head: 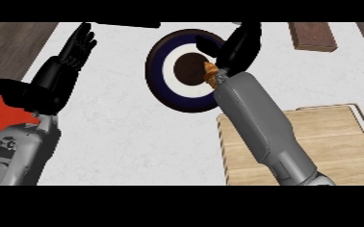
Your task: Pick the croissant from the tray and place it in the plate
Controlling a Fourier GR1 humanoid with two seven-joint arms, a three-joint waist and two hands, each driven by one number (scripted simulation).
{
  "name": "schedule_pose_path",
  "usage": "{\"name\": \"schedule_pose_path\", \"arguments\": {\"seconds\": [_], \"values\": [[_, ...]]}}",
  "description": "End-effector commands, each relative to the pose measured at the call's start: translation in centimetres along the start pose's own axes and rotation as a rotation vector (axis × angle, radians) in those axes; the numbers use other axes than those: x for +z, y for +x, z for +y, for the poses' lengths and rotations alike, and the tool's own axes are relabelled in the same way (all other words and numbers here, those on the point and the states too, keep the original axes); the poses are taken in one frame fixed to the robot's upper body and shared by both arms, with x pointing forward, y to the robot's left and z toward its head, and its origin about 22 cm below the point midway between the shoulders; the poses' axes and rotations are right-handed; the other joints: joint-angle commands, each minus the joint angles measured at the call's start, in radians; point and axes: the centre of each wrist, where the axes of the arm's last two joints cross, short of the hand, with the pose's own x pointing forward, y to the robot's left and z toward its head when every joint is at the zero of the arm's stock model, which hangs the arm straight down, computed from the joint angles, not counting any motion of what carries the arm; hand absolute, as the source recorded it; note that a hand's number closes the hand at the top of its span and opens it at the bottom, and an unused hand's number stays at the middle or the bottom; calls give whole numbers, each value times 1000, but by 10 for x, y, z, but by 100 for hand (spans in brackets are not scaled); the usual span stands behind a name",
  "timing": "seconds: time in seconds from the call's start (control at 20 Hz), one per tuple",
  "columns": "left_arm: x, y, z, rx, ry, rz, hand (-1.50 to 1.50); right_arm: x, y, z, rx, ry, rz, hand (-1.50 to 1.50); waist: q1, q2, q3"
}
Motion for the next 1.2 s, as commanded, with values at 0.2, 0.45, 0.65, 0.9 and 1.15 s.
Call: {"name": "schedule_pose_path", "arguments": {"seconds": [0.2, 0.45, 0.65, 0.9, 1.15], "values": [[15, -5, 19, -14, 29, 33, 0, 16, -9, 5, -288, -124, 103, -150, -33, -23, -1], [26, -19, 20, -2, 71, 44, 0, 48, -55, -13, -329, -136, 83, -150, -89, -31, -2], [17, -10, 23, -13, 91, 47, 0, 77, -86, -37, -322, -134, 58, -150, -103, -31, -1], [23, -14, 38, -12, 102, 51, 0, 112, -110, -68, -318, -124, 51, -150, -103, -28, -2], [23, -4, 29, -13, 99, 58, 0, 162, -129, -120, -310, -115, 68, -150, -118, -31, -2]]}}
